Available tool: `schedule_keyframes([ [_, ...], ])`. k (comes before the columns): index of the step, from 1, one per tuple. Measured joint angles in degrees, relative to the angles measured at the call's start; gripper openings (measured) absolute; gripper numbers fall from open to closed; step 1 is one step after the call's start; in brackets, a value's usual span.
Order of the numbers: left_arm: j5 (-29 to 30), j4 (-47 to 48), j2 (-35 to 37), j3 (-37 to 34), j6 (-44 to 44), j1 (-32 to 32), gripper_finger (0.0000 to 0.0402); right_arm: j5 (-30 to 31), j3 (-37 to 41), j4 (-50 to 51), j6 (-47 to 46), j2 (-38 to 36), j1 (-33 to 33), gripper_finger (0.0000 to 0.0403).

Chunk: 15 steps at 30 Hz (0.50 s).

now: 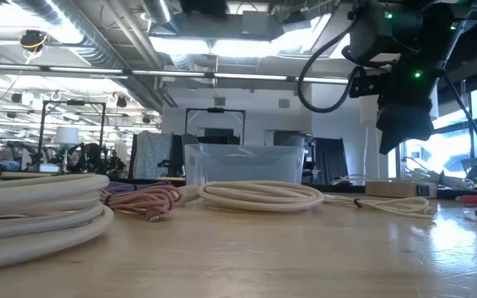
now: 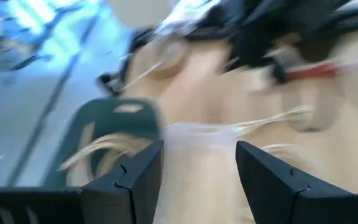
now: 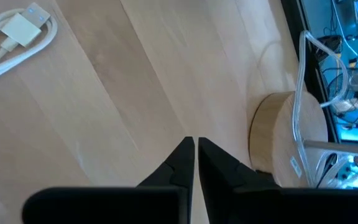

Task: Pick & Place USB Port
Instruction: Put the brown HDMI cable into the blue bin

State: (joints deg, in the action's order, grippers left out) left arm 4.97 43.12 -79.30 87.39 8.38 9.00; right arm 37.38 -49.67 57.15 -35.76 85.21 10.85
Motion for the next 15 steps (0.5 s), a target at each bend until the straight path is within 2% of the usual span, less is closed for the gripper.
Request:
schedule_keyframes([
  [3, -2.1, 3.9, 4.4, 0.0, -4.1, -4.6, 0.0194, -0.1, 0.0, 0.5, -1.3, 0.0, 0.9, 0.0026],
  [7, -2.2, 7.8, 7.8, -2.2, -10.1, -12.0, 0.0194, -0.1, 0.0, 0.9, -1.5, 0.0, 2.2, 0.0026],
  [15, -1.4, 7.8, 8.9, -17.1, -25.6, -24.1, 0.0192, -0.5, 0.0, 0.9, -1.5, 0.0, 2.6, 0.0026],
])
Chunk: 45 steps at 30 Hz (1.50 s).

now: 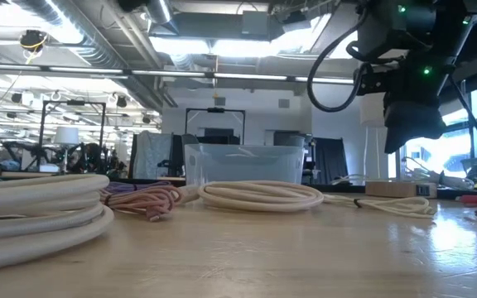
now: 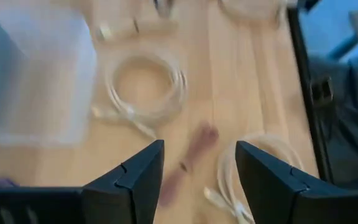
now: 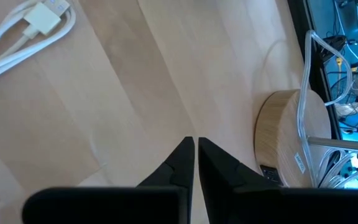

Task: Pick & Place USB Port
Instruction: Put the brown HDMI cable into the blue bin

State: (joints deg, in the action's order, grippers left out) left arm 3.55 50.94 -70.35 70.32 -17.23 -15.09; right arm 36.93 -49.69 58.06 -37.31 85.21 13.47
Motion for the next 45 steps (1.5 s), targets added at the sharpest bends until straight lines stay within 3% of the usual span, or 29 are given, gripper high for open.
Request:
schedule_keyframes([
  [4, 1.7, -5.9, -0.3, -8.7, -6.3, -3.7, 0.0193, -0.1, 0.0, 0.0, 0.0, 0.0, 0.0, 0.0026],
  [9, 3.3, -20.0, -1.4, -17.7, -6.6, -5.9, 0.0192, -0.1, 0.0, -1.5, 0.1, 0.0, -0.1, 0.0026],
  [14, 4.2, -25.5, -4.3, -22.3, -7.6, -6.2, 0.0193, -3.5, 0.0, -5.0, 1.1, 0.0, -0.1, 0.0025],
  [20, 5.9, -27.2, -8.3, -22.7, -7.5, -6.1, 0.0191, -19.5, 0.0, -15.4, 6.3, 0.0, 0.0, 0.0025],
  [26, 7.2, -30.4, -9.6, -22.8, -5.8, -5.5, 0.0190, -39.3, 0.0, -36.7, 16.1, 0.0, 1.8, 0.0025],
  [28, 8.7, -31.7, -9.5, -22.8, -5.6, -5.4, 0.0189, -43.5, 0.0, -43.3, 19.8, 0.0, 2.7, 0.0025],
  [32, 13.7, -33.4, -9.0, -22.7, -3.0, -5.4, 0.0189, -43.9, -0.1, -50.8, 26.6, 0.2, 4.4, 0.0026],
  [36, 15.9, -34.4, -8.1, -22.7, -0.1, -5.1, 0.0188, -39.8, 0.0, -53.3, 29.9, 2.2, 5.5, 0.0046],
  [45, 15.2, -34.5, -3.8, -21.0, 1.1, -4.3, 0.0187, -35.7, -4.2, -60.1, 32.9, 14.0, 5.6, 0.0178],
])
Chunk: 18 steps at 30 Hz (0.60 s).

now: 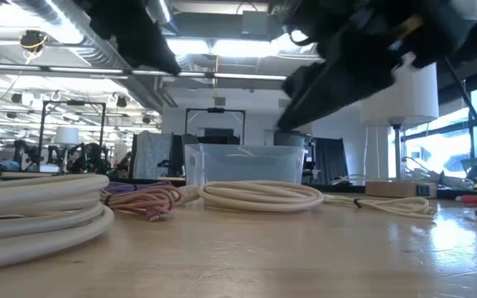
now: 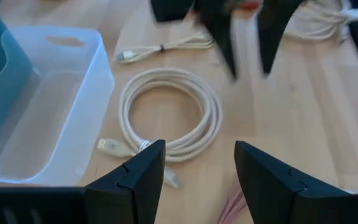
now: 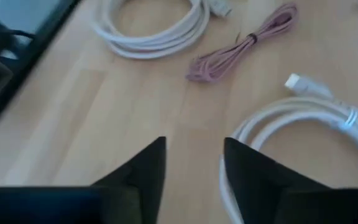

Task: Pick & Place USB Port
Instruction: Put the brown HDMI cable into the blue bin

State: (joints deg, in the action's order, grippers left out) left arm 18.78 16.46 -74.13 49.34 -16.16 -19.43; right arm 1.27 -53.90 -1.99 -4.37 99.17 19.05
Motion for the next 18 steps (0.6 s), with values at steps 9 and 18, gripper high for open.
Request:
schedule_keyframes([
  [9, 0.8, 0.4, 4.4, 0.1, 1.5, -0.2, 0.0187, 8.0, -12.0, 9.7, 3.2, 11.7, 0.0, 0.0230],
  [18, 0.9, 0.3, 4.5, 0.0, 4.3, -1.2, 0.0185, 10.0, -17.8, 16.9, -0.2, 17.3, -0.1, 0.0225],
])
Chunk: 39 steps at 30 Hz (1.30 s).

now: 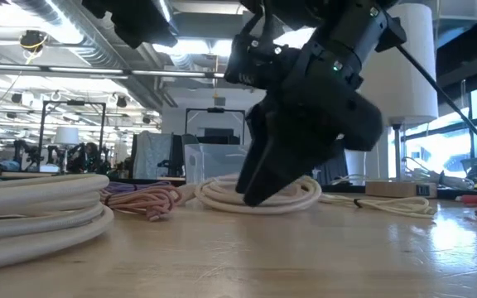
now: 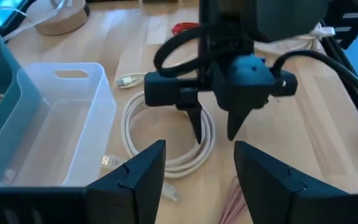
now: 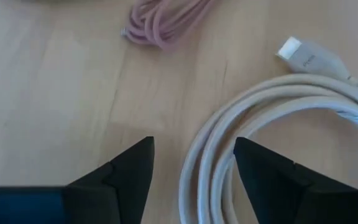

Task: Pick & Place USB Port
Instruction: Put the brown HDMI cable into the blue bin

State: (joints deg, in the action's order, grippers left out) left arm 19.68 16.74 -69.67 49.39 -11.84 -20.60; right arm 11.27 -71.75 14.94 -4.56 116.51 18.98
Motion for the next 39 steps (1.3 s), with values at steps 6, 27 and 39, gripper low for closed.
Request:
schedule_keyframes([
  [6, -0.2, 0.1, 0.0, 0.0, 0.2, -0.1, 0.0187, 3.1, 0.2, 1.2, -2.7, 0.5, -0.2, 0.0190],
  [27, -2.9, 0.3, 0.0, 0.0, 0.1, -0.1, 0.0186, 4.6, -5.0, 12.6, -13.5, -5.5, 6.8, 0.0017],
  [39, -2.8, -0.2, 0.0, 0.0, 0.1, -0.1, 0.0185, 32.9, -14.4, 30.7, -1.9, -7.6, -1.7, 0.0017],
])
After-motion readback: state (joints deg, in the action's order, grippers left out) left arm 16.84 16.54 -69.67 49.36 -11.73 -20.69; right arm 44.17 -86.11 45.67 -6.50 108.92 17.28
